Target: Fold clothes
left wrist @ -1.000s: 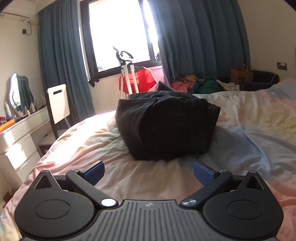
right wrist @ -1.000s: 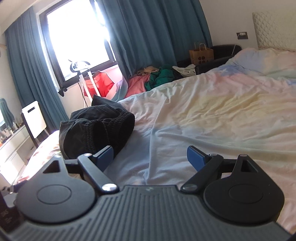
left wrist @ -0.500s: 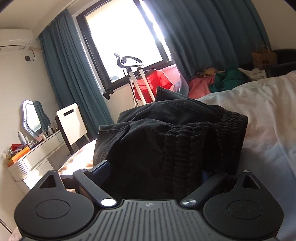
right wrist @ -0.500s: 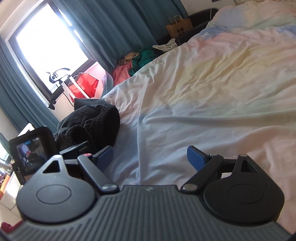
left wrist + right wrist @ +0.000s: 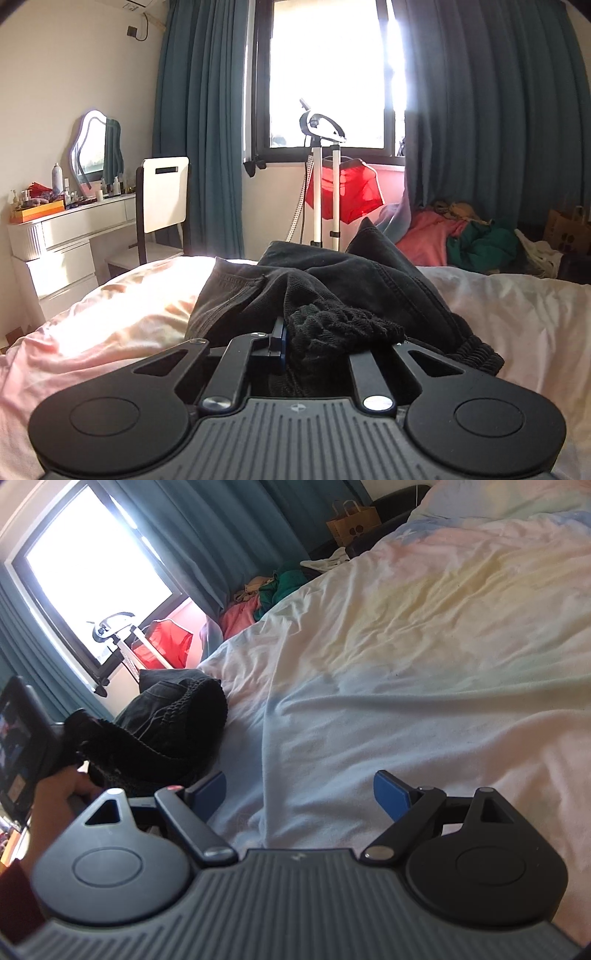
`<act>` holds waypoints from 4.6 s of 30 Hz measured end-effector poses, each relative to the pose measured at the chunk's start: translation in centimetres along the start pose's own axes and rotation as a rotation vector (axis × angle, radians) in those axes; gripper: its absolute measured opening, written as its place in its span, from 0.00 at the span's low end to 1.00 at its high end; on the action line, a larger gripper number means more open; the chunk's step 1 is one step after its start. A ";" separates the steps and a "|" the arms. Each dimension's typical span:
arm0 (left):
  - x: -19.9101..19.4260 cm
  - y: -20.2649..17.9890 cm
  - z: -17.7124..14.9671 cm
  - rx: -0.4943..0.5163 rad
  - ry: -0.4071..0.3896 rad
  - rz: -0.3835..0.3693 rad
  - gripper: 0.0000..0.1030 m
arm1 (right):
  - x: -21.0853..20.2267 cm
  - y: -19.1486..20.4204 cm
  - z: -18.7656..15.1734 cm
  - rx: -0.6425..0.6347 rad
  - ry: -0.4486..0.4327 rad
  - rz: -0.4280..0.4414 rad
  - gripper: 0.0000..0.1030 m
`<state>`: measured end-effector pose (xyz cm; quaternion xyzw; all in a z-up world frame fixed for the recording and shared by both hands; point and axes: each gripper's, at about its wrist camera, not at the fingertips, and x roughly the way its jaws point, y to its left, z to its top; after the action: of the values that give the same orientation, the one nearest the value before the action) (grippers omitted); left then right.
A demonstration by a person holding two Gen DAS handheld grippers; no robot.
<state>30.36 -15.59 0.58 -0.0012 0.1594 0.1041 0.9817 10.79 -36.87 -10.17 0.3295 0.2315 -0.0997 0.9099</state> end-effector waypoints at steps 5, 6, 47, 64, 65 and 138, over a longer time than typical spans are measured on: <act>-7.9 8.2 1.6 -0.064 -0.079 -0.088 0.10 | -1.5 1.8 -0.4 -0.091 -0.056 0.024 0.86; -9.4 10.1 1.8 -0.088 -0.092 -0.109 0.10 | -1.9 2.2 -0.5 -0.109 -0.067 0.031 0.86; -11.4 37.1 -5.6 -0.394 0.341 -0.115 0.21 | 0.5 13.8 -10.4 -0.637 0.152 0.258 0.15; -19.7 37.0 -5.1 -0.048 0.072 -0.107 0.82 | -4.7 14.6 -11.2 -0.705 0.236 0.238 0.15; -19.3 36.5 -5.2 -0.009 0.071 -0.111 0.82 | -4.9 14.5 -11.3 -0.707 0.243 0.236 0.15; 26.8 60.6 1.0 -0.428 0.539 0.134 0.23 | 10.3 38.8 -32.5 0.121 0.722 0.782 0.24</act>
<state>43.12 49.15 -4.99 -0.2242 0.3873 0.1954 0.8727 21.18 13.43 -15.71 0.4565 0.3835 0.3534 0.7209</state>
